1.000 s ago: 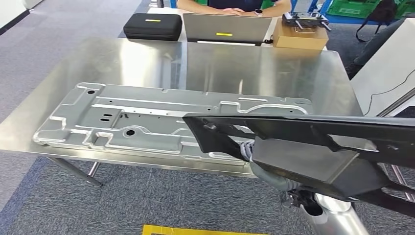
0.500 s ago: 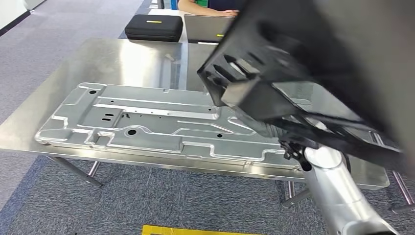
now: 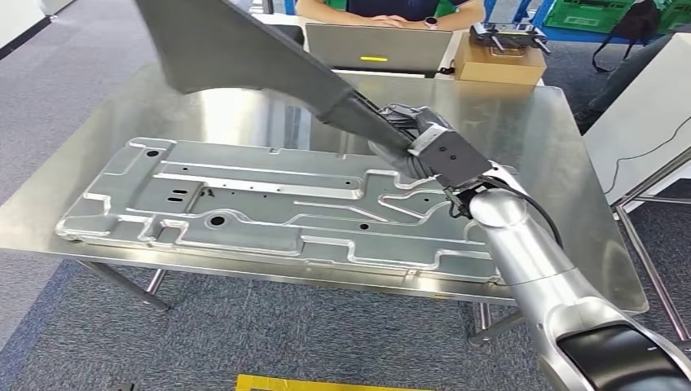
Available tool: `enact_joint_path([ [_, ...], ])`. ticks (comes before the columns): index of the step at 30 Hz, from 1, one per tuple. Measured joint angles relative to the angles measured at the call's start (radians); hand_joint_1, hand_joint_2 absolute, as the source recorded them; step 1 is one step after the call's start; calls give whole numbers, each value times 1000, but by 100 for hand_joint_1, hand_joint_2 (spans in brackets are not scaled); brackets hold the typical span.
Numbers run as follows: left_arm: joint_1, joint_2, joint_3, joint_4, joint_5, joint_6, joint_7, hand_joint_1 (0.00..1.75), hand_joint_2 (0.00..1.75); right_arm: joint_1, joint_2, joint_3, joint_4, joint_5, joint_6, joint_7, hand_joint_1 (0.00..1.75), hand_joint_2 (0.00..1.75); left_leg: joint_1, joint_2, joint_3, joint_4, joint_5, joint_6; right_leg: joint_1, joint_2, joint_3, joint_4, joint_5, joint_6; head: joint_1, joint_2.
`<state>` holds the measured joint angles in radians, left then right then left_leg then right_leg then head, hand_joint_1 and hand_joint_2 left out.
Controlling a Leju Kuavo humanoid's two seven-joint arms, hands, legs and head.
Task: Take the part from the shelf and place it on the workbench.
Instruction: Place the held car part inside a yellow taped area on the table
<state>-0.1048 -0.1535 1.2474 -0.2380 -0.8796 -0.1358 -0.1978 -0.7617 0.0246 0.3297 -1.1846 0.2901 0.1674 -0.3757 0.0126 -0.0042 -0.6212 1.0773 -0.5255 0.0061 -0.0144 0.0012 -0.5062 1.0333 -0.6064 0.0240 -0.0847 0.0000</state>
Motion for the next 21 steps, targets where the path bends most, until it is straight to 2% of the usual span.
enact_joint_path([
  [8,1,-6,0,0,4,9,0,0,175,18,1,45,57,310,-189,74,175,175,0,0,0,0,0,0,0,0,0,0,0,0,0,0],
  [11,2,-8,1,0,8,16,0,0,175,42,1,59,37,483,-256,145,175,175,0,0,0,0,0,0,0,0,0,0,0,0,0,0],
  [13,2,-8,1,0,9,18,-1,0,175,57,2,73,10,653,-295,218,175,175,0,0,0,0,0,0,0,0,-1,0,0,0,0,0],
  [16,2,-10,1,0,10,20,-4,0,175,73,5,96,-34,883,-314,327,175,175,0,0,0,0,0,0,0,0,-1,0,0,0,0,0],
  [21,2,-12,1,0,10,20,-8,0,175,77,19,115,-63,1049,-299,411,175,175,0,0,0,-1,0,0,0,0,-1,0,0,0,0,0],
])
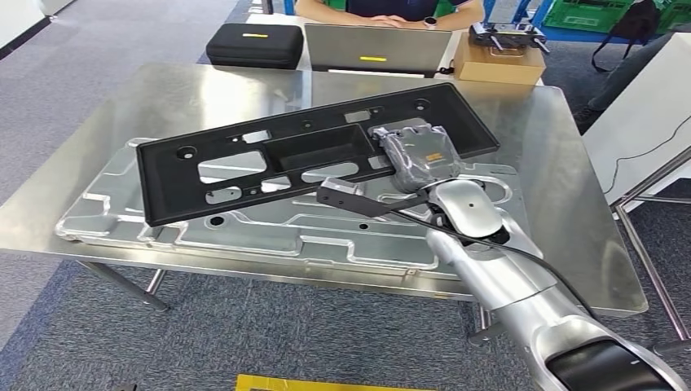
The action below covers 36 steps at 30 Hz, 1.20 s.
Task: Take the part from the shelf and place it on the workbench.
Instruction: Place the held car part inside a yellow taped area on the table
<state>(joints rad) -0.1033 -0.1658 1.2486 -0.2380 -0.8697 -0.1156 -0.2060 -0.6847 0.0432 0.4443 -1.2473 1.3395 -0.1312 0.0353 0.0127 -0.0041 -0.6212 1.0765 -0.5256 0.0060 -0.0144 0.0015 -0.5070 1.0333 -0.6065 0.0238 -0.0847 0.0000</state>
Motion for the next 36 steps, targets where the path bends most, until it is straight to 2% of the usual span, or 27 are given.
enact_joint_path([
  [8,0,-1,0,0,-12,-1,0,0,175,-62,25,-4,116,104,55,44,175,175,0,0,0,0,0,0,0,0,0,0,0,0,0,0],
  [18,-1,-1,0,0,-19,-3,8,0,175,-239,49,-52,491,98,160,98,175,175,0,0,0,0,0,0,0,0,0,0,0,0,0,0],
  [23,-1,-1,0,0,-17,-3,14,0,175,-293,45,-86,642,70,201,107,175,175,0,0,0,0,0,0,0,0,0,0,0,0,0,0],
  [30,-1,-1,1,0,2,1,14,0,175,-311,41,-118,730,20,229,46,175,175,0,0,0,0,0,0,0,0,0,0,0,0,0,0],
  [36,-1,-1,4,0,19,-1,-14,0,175,-310,57,-121,752,-63,313,-91,175,175,0,0,0,0,0,0,0,0,0,0,0,0,0,0],
])
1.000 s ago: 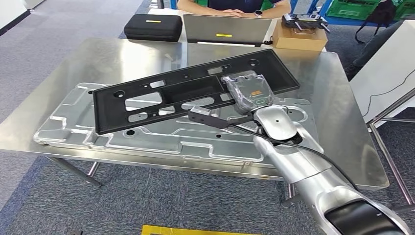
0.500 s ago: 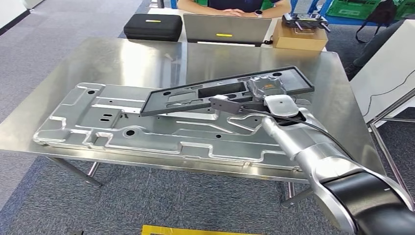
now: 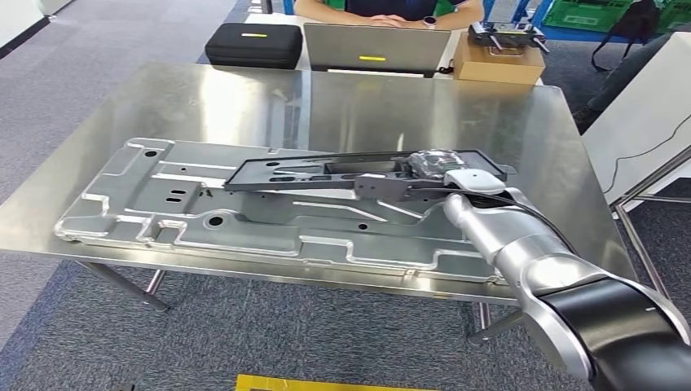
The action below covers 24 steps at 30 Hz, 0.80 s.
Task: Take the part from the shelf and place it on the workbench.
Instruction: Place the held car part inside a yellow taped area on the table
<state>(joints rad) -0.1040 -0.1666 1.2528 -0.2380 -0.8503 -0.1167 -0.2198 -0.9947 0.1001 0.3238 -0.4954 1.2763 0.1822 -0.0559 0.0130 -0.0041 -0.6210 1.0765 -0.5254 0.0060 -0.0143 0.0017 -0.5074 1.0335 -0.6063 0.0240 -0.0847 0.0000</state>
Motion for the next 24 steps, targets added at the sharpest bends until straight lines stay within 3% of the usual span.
enact_joint_path([
  [2,1,1,0,0,-2,5,-28,0,175,0,4,2,4,-39,34,-40,175,175,0,0,0,0,0,0,0,0,0,0,0,0,0,0],
  [6,2,4,0,0,-9,5,-79,0,175,-1,1,21,6,-123,95,-102,0,0,0,0,0,0,0,0,0,0,0,0,0,0,0,0],
  [9,4,6,-1,0,-21,2,-98,0,175,-2,-9,46,-6,-189,135,-127,0,0,0,0,0,0,0,0,0,0,0,0,0,0,0,0],
  [13,7,8,-2,0,-24,2,-126,0,0,-5,-35,110,-41,-316,170,-123,0,0,0,0,0,0,0,0,0,0,0,0,0,0,0,0],
  [24,10,13,-2,0,-20,9,-122,0,0,-53,-120,277,-101,-553,225,-121,0,0,0,0,0,0,0,0,0,0,0,0,0,0,0,0],
])
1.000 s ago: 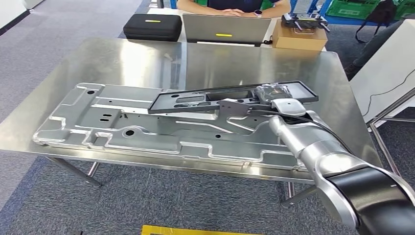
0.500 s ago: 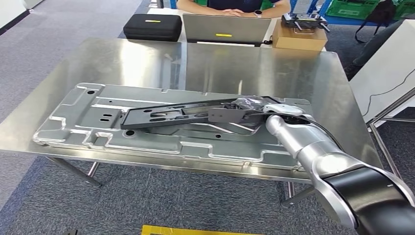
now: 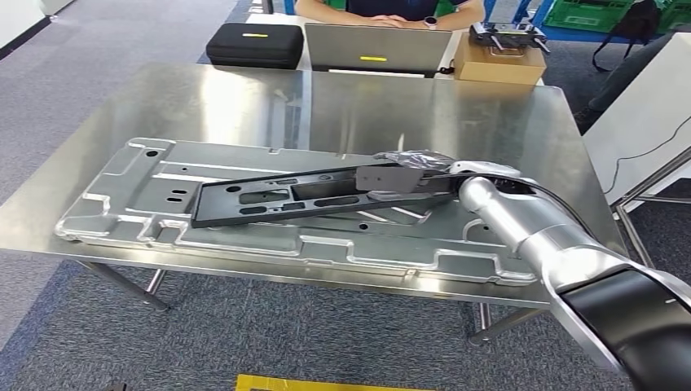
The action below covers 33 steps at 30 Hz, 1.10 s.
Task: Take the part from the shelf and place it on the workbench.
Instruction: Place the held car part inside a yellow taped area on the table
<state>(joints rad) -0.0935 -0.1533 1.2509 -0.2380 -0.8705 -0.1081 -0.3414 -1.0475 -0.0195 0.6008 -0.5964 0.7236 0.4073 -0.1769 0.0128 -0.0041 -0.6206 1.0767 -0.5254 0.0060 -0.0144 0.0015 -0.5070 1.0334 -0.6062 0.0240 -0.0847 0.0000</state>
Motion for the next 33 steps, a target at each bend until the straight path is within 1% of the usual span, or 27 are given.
enact_joint_path([
  [7,1,2,0,0,-9,-2,12,0,0,-55,-73,114,-37,-270,65,-33,0,0,0,0,0,0,0,0,0,0,0,0,0,0,0,0],
  [9,1,2,0,0,-10,-6,13,0,0,-62,-101,135,-55,-354,44,-59,0,0,0,0,0,0,0,0,0,0,0,0,0,0,0,0],
  [11,1,3,0,0,-13,-11,12,0,0,-50,-126,141,-85,-439,-20,-99,0,0,0,0,0,0,0,0,0,-1,1,0,0,0,0,0],
  [12,1,3,0,0,-16,-16,9,0,0,-28,-135,134,-110,-479,-67,-125,0,0,0,0,1,0,0,0,0,-1,1,0,0,0,0,0],
  [14,1,3,0,0,-24,-28,-3,0,0,62,-145,88,-201,-554,-167,-189,0,0,0,0,3,0,0,0,0,-1,3,0,0,0,0,0],
  [16,1,3,-1,0,-33,-36,-14,0,0,188,-147,12,-328,-601,-221,-238,0,0,0,-1,4,0,-1,0,0,-1,4,-1,-1,0,0,0],
  [17,1,3,-2,0,-37,-38,-17,0,0,251,-145,-30,-395,-621,-228,-254,0,0,0,-1,3,0,-1,0,0,-2,4,-1,-1,1,0,0],
  [19,3,3,-5,0,-47,-39,-21,0,0,363,-138,-118,-530,-663,-213,-278,0,0,0,-3,3,0,-1,0,0,-3,4,-1,-2,1,0,0],
  [22,6,3,-11,0,-56,-38,-21,0,0,488,-117,-257,-715,-701,-160,-307,0,0,0,-4,3,-1,-1,0,0,-4,3,-1,-2,1,0,0],
  [24,6,3,-14,0,-59,-37,-19,0,0,541,-101,-343,-816,-708,-127,-322,0,0,0,-4,3,-1,-1,0,0,-4,4,-1,-2,1,0,0],
  [27,6,3,-17,0,-62,-36,-15,0,0,591,-81,-439,-924,-718,-88,-346,0,0,0,-4,4,-1,-1,0,0,-3,4,-1,-2,1,0,0],
  [30,6,3,-19,0,-63,-36,-12,0,0,625,-63,-510,-1000,-734,-53,-367,0,0,-3,-4,4,0,-1,0,-3,-4,4,-2,-1,1,0,0],
  [33,6,3,-22,0,-64,-35,-11,0,0,648,-49,-560,-1054,-745,-30,-377,0,0,-6,-4,4,1,-1,1,-6,-3,4,-2,-1,2,0,0],
])
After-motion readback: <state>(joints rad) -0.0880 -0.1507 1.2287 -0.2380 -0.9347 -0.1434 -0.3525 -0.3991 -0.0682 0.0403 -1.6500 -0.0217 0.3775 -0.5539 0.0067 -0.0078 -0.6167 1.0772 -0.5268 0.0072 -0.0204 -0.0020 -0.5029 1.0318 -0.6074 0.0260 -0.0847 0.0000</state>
